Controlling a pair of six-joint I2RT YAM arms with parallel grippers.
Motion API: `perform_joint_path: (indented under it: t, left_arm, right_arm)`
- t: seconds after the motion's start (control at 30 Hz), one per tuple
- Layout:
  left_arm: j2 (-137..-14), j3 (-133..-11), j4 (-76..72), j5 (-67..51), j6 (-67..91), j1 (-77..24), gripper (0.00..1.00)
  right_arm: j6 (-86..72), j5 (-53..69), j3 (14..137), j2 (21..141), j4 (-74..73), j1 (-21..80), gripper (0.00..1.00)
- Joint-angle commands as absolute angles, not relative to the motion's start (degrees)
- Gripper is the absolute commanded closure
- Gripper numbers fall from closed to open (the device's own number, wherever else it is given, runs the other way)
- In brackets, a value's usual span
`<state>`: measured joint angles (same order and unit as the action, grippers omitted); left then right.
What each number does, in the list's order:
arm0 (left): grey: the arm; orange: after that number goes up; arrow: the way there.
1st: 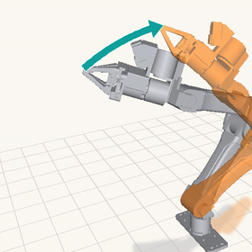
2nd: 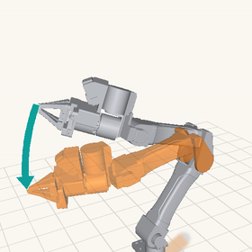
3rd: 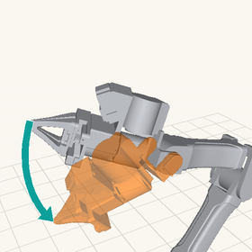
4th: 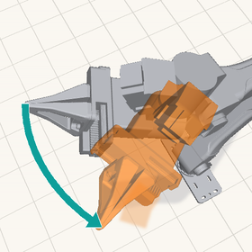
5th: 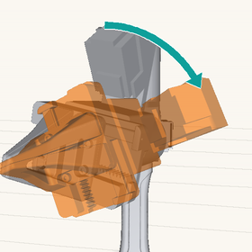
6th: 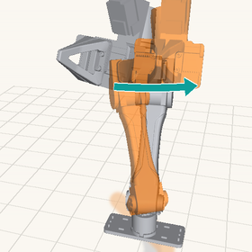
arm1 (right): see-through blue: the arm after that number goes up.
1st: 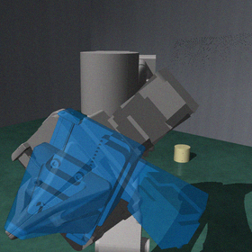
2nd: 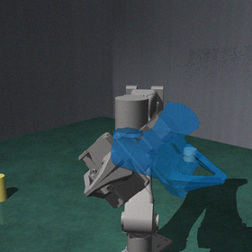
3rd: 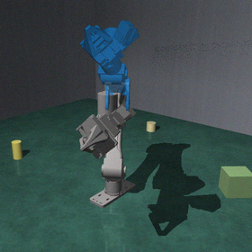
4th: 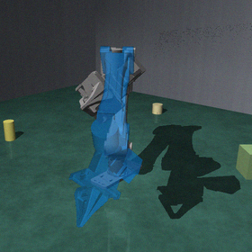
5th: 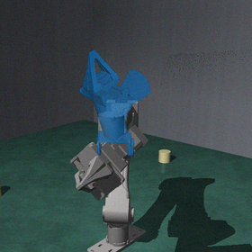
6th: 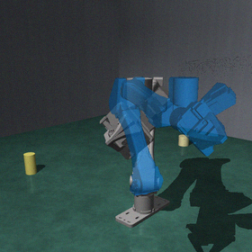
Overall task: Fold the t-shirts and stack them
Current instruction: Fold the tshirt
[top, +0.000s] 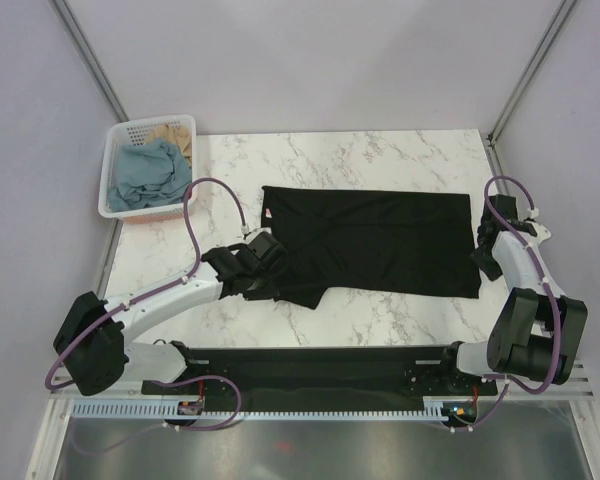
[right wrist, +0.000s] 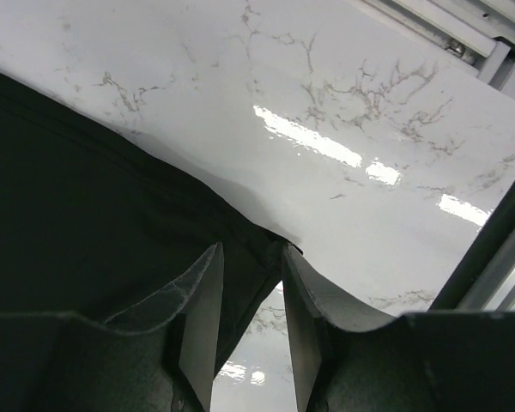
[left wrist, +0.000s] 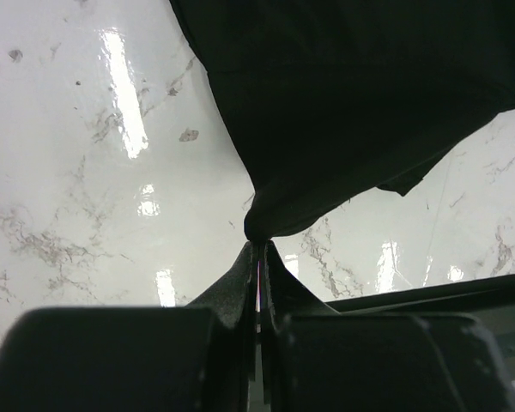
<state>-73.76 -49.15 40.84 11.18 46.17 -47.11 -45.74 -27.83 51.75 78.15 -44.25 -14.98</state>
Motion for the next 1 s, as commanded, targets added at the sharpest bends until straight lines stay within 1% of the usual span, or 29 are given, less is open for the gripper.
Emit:
perform_joint_path:
  t: [0.0,0.1,0.23,0.4,0.6,0.63,0.73,0.77,0.8,0.83,0.97]
  left_arm:
    - [-72.16,-49.04,40.43,8.8,47.71,-47.29,0.98]
    - [-71.98,-49.13,40.43,7.47,48.86,-47.29,0.98]
    - [-70.49,-48.52,40.52,8.52,48.61,-47.29,0.98]
    - [-69.78,-48.69,40.6,8.35,48.16,-47.29,0.98]
    - [-69.61,-49.39,40.52,8.35,48.6,-47.29,0.98]
    - [-69.61,-49.39,40.43,8.44,48.69,-47.29,0.98]
    - [-69.52,-49.92,40.52,8.52,48.6,-47.29,0.98]
    - [-69.52,-50.1,40.52,8.61,48.34,-47.37,0.98]
    - [-69.61,-50.53,40.52,8.79,48.08,-47.29,0.98]
    - [-69.44,-50.71,40.52,8.88,47.82,-47.29,0.98]
    - [-69.52,-51.42,40.43,9.67,47.46,-47.29,0.98]
  right_arm:
    - [-44.12,-22.69,49.23,76.99,-41.05,-16.34,0.58]
    - [-43.77,-22.32,45.97,76.9,-38.86,-17.31,0.6]
    - [-43.86,-21.36,42.55,76.99,-36.13,-17.93,0.6]
    - [-45.35,-20.22,40.79,77.43,-32.88,-18.02,0.61]
    - [-45.35,-22.59,38.94,79.1,-31.47,-18.11,0.62]
    - [-45.26,-22.94,38.59,79.28,-31.2,-18.02,0.62]
    - [-44.83,-23.47,37.44,78.93,-30.76,-18.11,0.69]
    - [-44.65,-23.64,37.09,78.66,-30.85,-18.11,0.72]
    - [-44.91,-24.43,36.22,77.53,-31.55,-18.11,0.73]
    - [-45.0,-24.69,35.78,76.82,-31.99,-18.11,0.73]
    - [-44.39,-22.76,36.21,74.36,-33.66,-18.02,0.63]
